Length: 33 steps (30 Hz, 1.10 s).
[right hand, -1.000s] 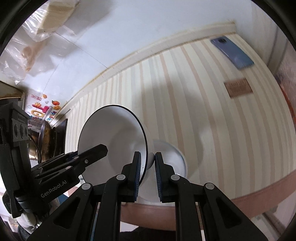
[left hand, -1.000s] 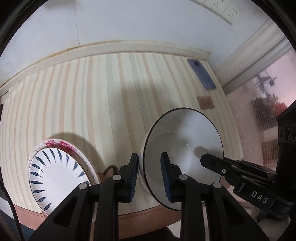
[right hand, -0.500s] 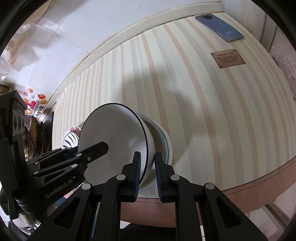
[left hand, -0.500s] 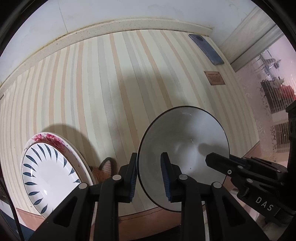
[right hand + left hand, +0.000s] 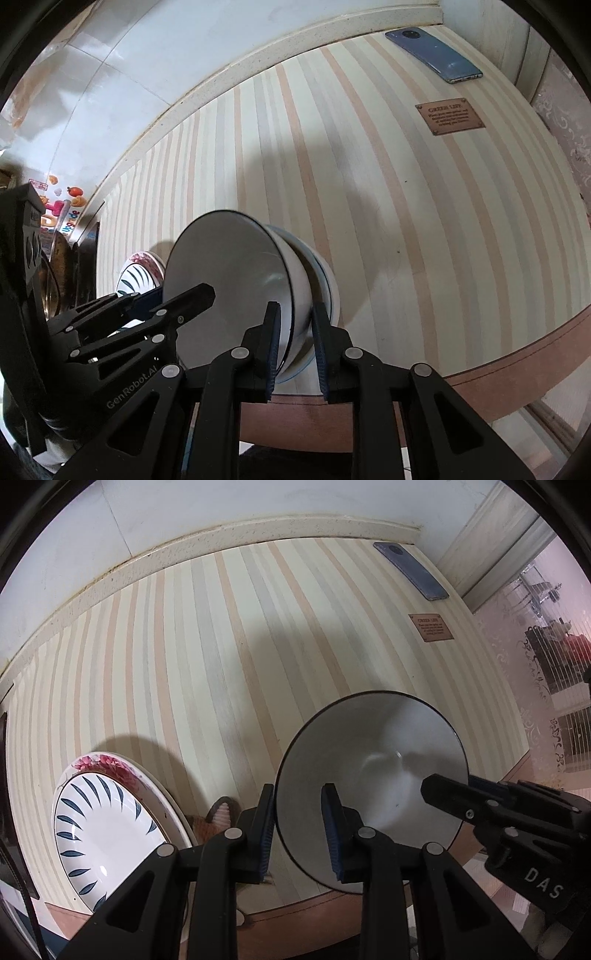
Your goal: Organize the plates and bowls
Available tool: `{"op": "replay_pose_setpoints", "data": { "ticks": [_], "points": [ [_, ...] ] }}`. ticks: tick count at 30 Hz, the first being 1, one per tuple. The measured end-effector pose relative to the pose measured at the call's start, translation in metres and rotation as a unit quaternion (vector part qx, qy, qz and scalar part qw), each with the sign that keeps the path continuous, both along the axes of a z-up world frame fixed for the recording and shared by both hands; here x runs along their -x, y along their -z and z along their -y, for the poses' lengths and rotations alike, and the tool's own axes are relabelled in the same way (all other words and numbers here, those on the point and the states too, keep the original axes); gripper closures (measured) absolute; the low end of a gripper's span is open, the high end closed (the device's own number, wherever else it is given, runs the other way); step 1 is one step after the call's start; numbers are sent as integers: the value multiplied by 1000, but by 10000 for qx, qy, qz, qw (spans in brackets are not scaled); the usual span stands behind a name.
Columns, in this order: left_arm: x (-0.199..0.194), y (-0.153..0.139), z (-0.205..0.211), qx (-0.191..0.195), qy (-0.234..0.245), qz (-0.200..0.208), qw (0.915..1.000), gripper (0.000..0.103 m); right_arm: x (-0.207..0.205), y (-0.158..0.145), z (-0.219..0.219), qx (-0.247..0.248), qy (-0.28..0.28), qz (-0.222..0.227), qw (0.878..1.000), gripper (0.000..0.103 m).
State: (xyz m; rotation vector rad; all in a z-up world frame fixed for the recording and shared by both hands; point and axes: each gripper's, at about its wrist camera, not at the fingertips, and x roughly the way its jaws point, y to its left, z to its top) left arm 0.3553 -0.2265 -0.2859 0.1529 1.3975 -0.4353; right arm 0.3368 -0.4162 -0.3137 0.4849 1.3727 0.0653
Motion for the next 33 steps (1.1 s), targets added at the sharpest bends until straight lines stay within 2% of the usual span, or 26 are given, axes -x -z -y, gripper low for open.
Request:
{"op": "replay_pose_setpoints", "data": {
  "ticks": [7, 9, 11, 15, 17, 18, 20, 21, 22, 27, 29, 33],
  "points": [
    [5, -14, -9, 52, -72, 27, 10000, 80, 5, -6, 1, -14, 43, -29, 10000, 72],
    [9, -25, -14, 120, -79, 108, 9998, 80, 8, -10, 1, 1, 36, -13, 10000, 65],
    [14, -38, -21, 189, -76, 201, 9996, 80, 15, -21, -1, 103, 21, 57, 9999, 53],
    [29, -64, -36, 377, -25, 386, 9985, 72, 33, -51, -9, 373, -40, 324, 9988, 39],
    [38, -77, -43, 418, 39, 502, 9979, 71, 44, -68, -13, 449, -57, 434, 9980, 16],
    [41, -82, -45, 418, 64, 550, 9976, 70, 49, -75, -15, 480, -80, 493, 9976, 14],
    [49, -93, -51, 483, 124, 611, 9969, 53, 59, -91, -20, 595, -135, 611, 9963, 12],
    [52, -98, -54, 532, 135, 632, 9965, 32, 64, -98, -23, 627, -174, 638, 9958, 10],
    [55, -101, -56, 568, 128, 669, 9961, 22, 69, -104, -24, 645, -163, 654, 9956, 10],
    [65, -126, -67, 820, 67, 799, 9934, 21, 87, -134, -31, 817, -140, 866, 9928, 8],
    [65, -132, -69, 915, 45, 784, 9927, 12, 93, -145, -31, 894, -126, 983, 9910, 6],
    [63, -142, -69, 1055, 22, 808, 9911, 11, 102, -161, -25, 707, -6, 1091, 9915, 6]
  ]
}}
